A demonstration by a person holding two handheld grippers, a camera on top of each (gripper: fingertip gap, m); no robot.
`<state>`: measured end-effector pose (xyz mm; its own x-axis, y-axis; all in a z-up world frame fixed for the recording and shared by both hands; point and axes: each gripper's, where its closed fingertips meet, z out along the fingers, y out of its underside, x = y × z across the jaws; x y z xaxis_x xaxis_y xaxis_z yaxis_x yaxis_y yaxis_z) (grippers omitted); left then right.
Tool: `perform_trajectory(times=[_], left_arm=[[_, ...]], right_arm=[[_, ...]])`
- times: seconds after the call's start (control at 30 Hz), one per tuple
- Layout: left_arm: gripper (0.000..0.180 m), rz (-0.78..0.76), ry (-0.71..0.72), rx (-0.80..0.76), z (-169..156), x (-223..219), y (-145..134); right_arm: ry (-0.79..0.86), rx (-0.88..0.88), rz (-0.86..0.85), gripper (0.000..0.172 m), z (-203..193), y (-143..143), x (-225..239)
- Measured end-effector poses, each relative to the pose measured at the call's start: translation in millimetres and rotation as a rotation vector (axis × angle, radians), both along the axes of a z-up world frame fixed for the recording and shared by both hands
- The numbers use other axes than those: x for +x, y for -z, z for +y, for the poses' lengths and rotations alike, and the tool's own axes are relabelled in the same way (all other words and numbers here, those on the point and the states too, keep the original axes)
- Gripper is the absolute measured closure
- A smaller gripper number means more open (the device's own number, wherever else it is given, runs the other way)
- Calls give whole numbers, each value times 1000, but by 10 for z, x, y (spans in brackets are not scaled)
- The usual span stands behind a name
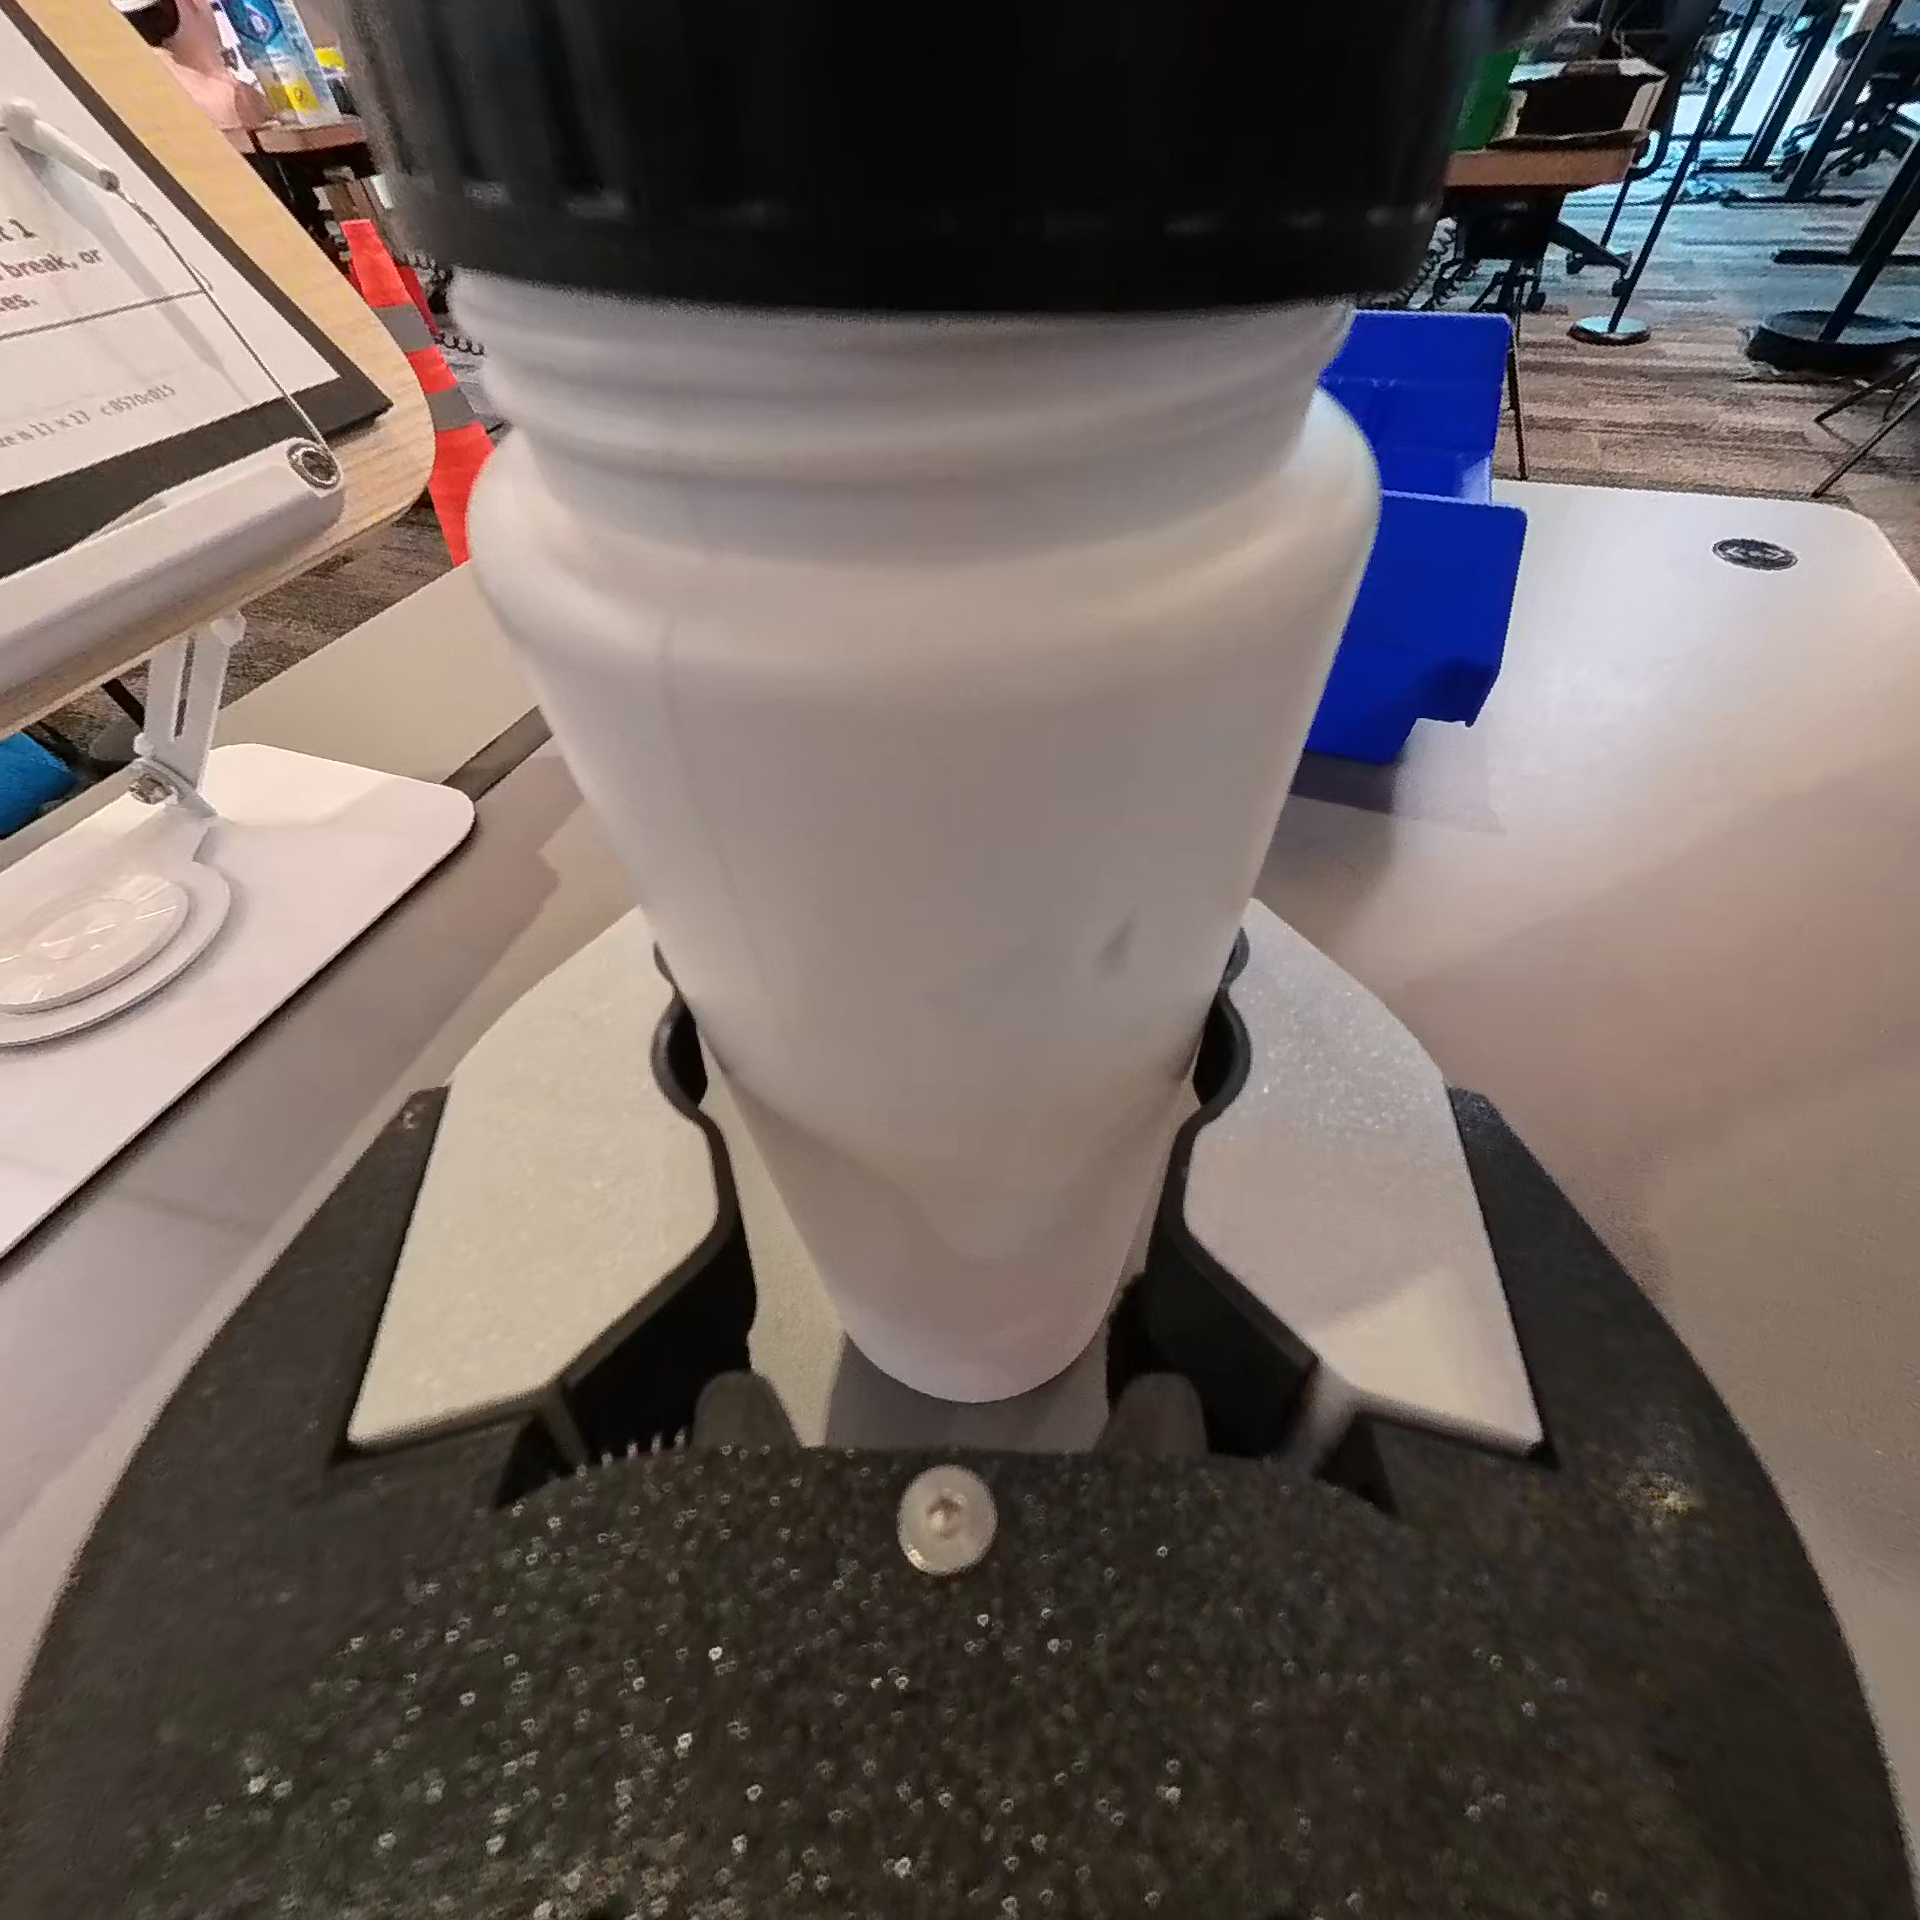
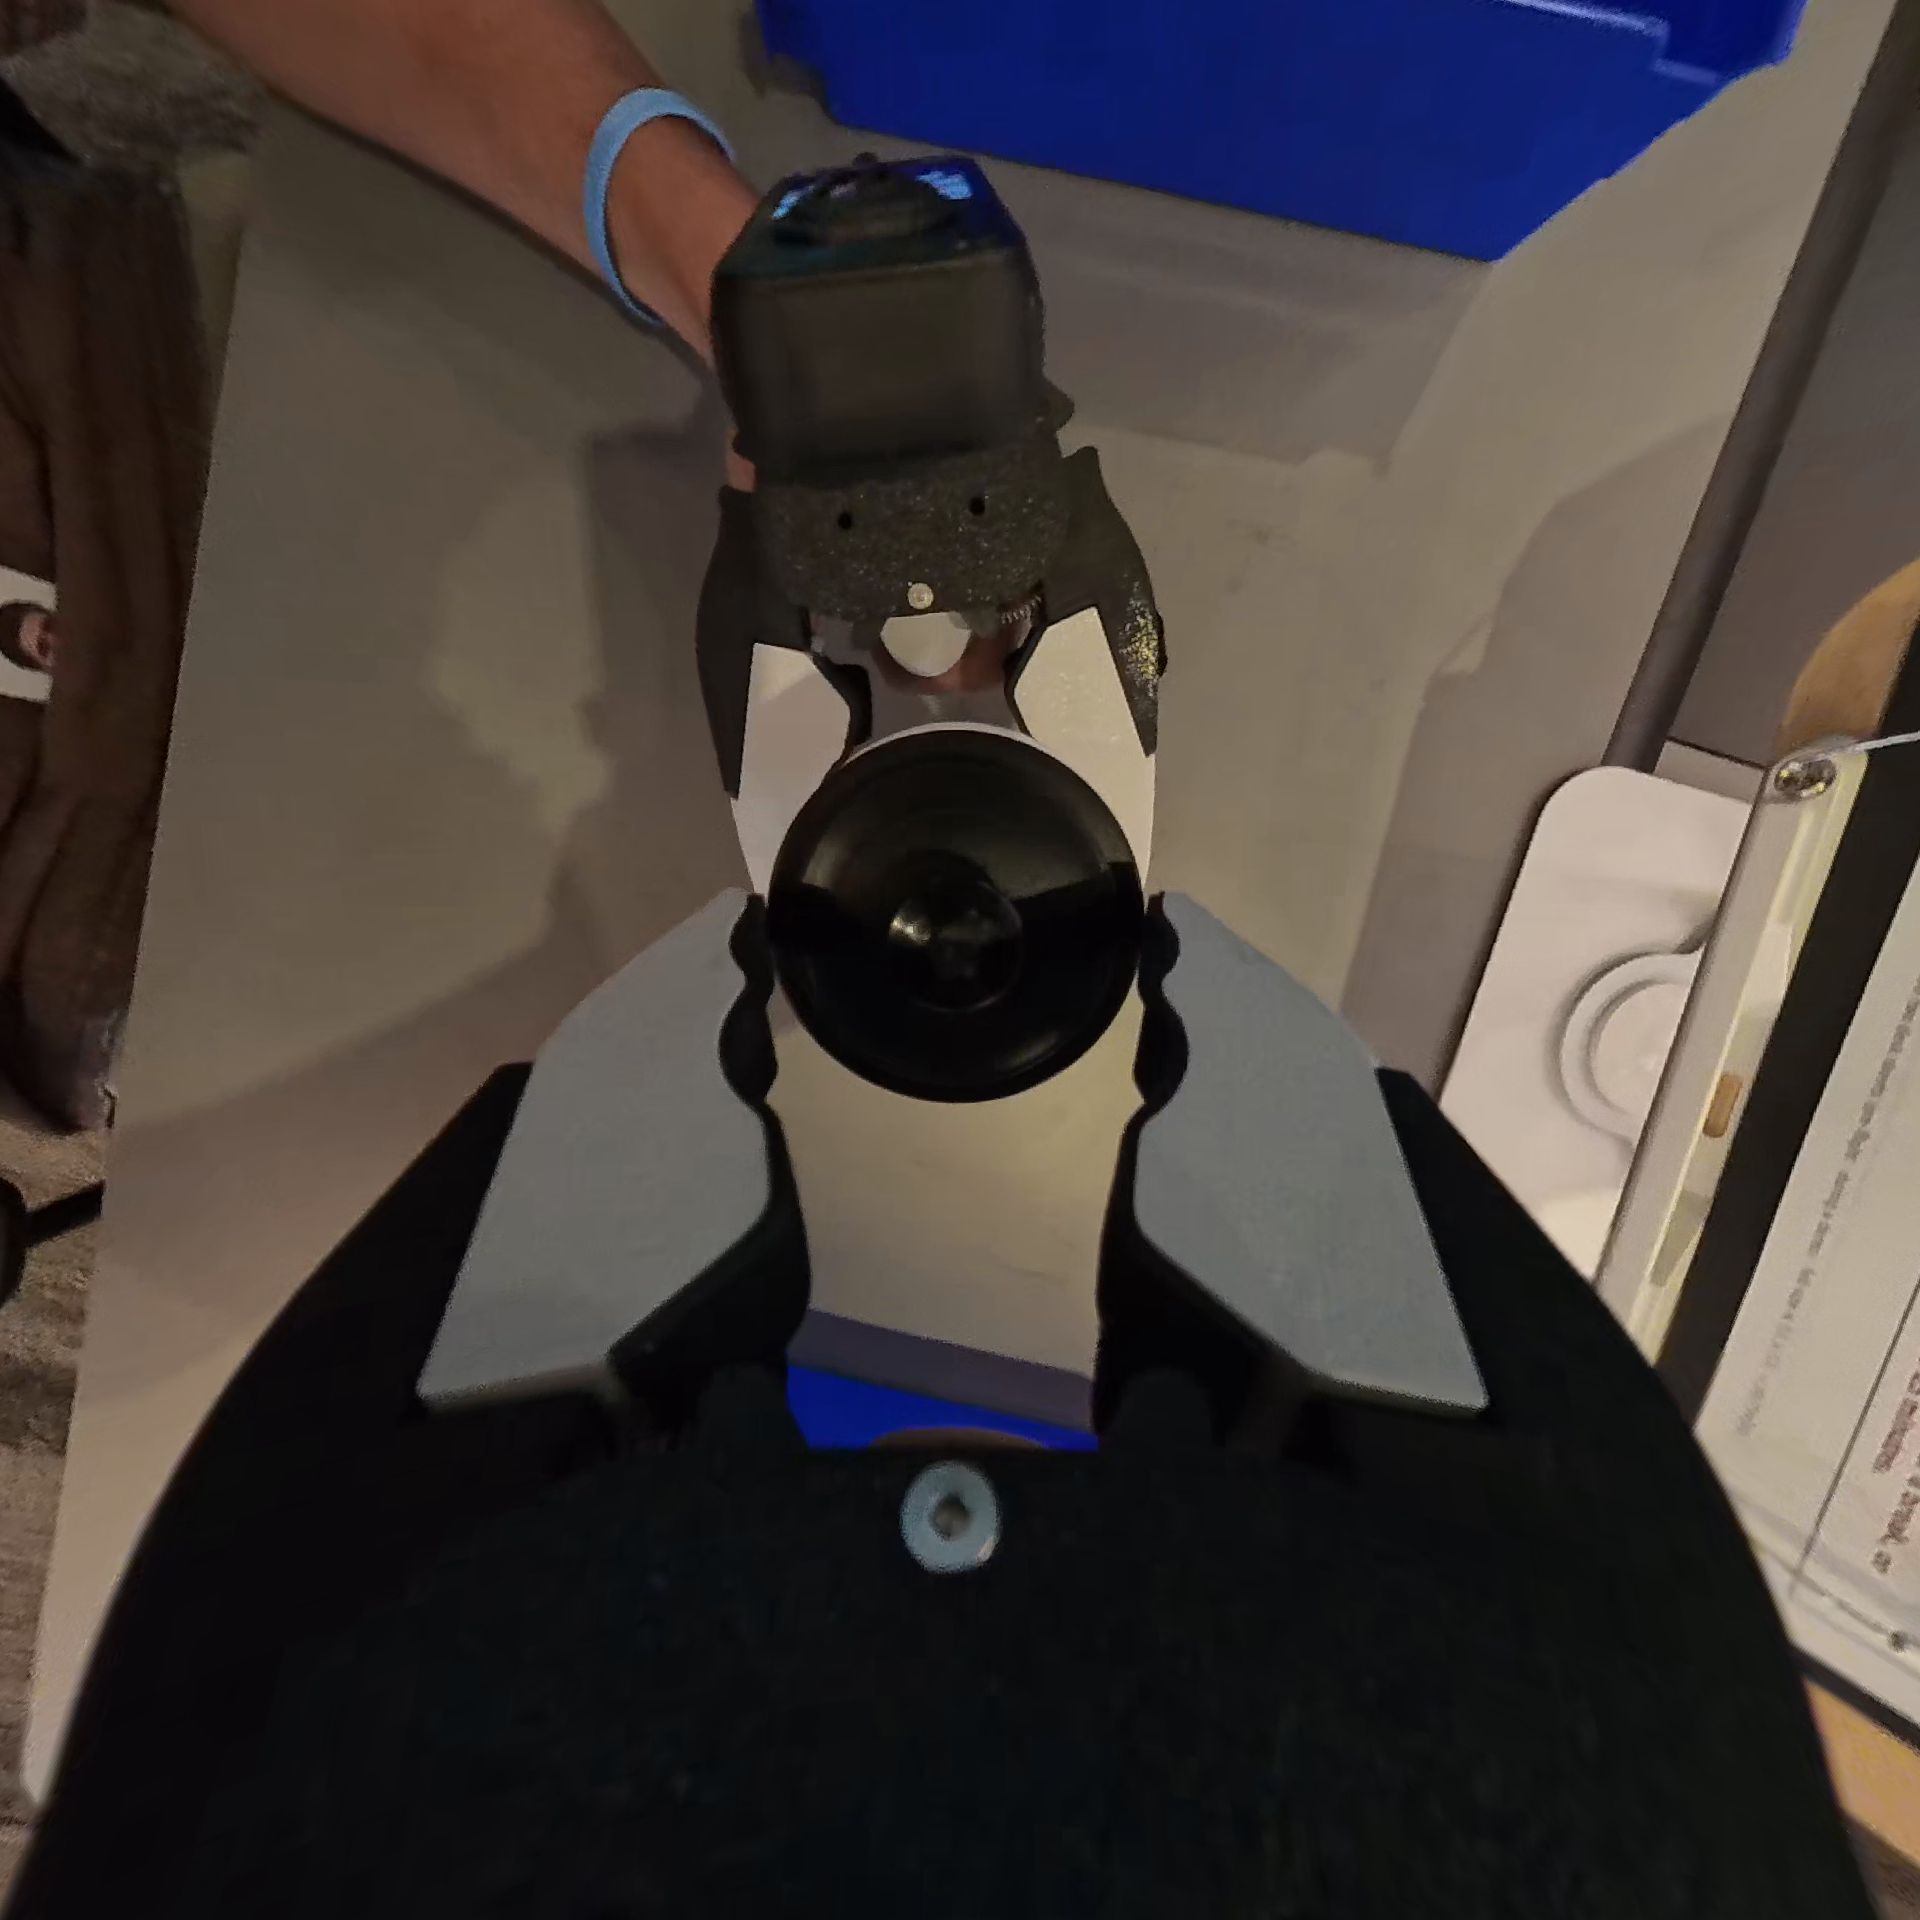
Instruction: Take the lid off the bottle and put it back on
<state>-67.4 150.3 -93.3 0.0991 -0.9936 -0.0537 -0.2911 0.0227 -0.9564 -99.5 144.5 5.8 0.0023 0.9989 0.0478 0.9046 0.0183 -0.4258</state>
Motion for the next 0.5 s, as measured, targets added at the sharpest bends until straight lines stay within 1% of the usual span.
perform_trajectory(times=[0.07, 0.13, 0.23, 0.27, 0.33, 0.4, 0.5], left_arm=[[87, 1, -1, 3, -4, 4, 0], [87, 1, 0, 2, -7, 8, 1], [87, 1, 1, 1, -6, 11, 1], [87, 3, 2, 2, -8, 9, 1], [87, 7, 3, 7, -12, 7, 3], [87, 8, 4, 8, -14, 8, 3], [87, 9, 6, 8, -16, 8, 5]], right_arm=[[57, -25, -18, 104, -3, 1, 6], [100, -50, -75, 104, -5, 5, 18], [95, -52, -209, 104, -4, 9, 36], [63, -36, -253, 104, -7, 10, 37], [-52, 17, -333, 104, -12, 6, 41], [-117, 23, -388, 104, -10, 6, 46], [-229, 11, -405, 104, -12, 8, 32]])
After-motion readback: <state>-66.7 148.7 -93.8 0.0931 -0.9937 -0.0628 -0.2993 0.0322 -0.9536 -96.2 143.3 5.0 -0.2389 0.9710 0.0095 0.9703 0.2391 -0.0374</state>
